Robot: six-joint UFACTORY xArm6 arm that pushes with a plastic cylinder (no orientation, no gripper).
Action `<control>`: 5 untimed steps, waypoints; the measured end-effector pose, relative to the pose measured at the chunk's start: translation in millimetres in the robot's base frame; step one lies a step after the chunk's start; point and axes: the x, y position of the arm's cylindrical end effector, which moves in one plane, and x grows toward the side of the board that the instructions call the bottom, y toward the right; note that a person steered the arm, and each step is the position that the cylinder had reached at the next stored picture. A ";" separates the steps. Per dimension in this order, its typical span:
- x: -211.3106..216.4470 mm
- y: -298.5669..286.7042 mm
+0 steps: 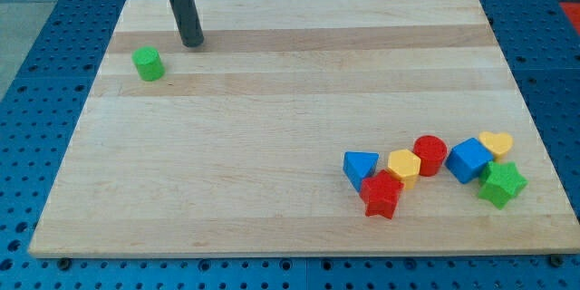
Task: Move the green circle slightly down
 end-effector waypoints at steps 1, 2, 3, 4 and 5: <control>0.0 -29.5; 6.0 -46.1; 6.7 -47.5; 6.7 -47.3; 13.8 -43.5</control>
